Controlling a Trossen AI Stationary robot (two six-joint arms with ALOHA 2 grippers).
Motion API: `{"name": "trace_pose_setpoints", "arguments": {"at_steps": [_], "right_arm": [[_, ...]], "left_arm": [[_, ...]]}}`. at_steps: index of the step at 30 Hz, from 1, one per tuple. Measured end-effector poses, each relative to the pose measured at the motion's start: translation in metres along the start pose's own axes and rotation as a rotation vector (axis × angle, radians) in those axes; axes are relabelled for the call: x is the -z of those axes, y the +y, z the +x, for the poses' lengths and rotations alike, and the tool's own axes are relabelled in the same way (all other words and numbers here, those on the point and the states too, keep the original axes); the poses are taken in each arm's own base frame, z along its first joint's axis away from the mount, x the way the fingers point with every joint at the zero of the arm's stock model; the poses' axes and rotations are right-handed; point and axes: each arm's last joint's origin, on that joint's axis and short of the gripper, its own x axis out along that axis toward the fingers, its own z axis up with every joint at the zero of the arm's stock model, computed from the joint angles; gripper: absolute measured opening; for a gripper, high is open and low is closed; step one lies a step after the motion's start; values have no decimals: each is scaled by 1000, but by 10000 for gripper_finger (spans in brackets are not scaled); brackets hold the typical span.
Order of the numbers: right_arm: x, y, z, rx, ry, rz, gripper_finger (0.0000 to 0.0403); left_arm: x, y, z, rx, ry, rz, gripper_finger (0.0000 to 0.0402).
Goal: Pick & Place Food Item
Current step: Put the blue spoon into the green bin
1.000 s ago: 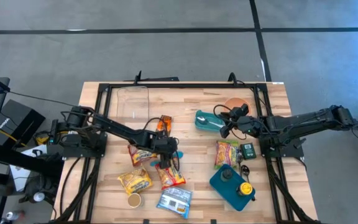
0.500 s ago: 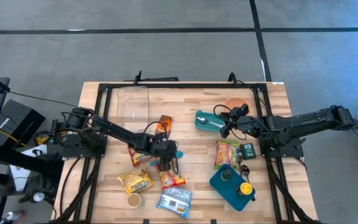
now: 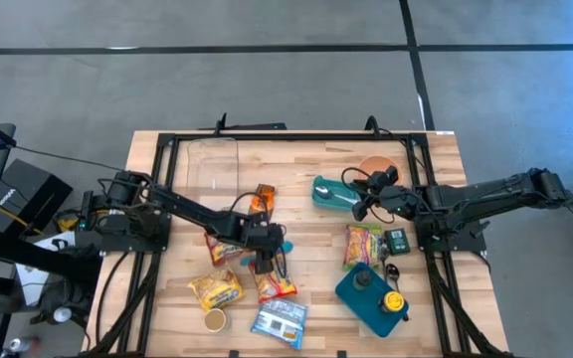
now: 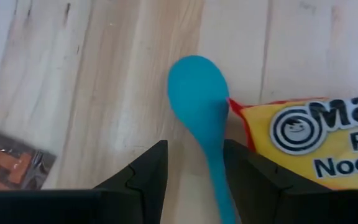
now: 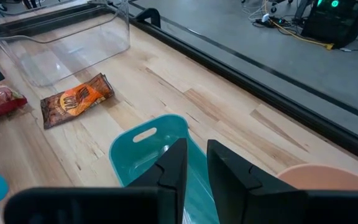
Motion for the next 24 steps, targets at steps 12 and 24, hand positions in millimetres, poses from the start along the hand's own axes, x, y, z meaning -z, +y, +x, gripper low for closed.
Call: {"name": "trace_pose_setpoints", "arguments": {"at_steps": [12,24], "right_arm": [[0,0,0,-1,1,-1,56],[1,0,0,-2,4,-3,56]], "left_arm": [[2,-1,10,-10,8,-2,149],[-1,10,13,-42,-5,-35,149]]}}
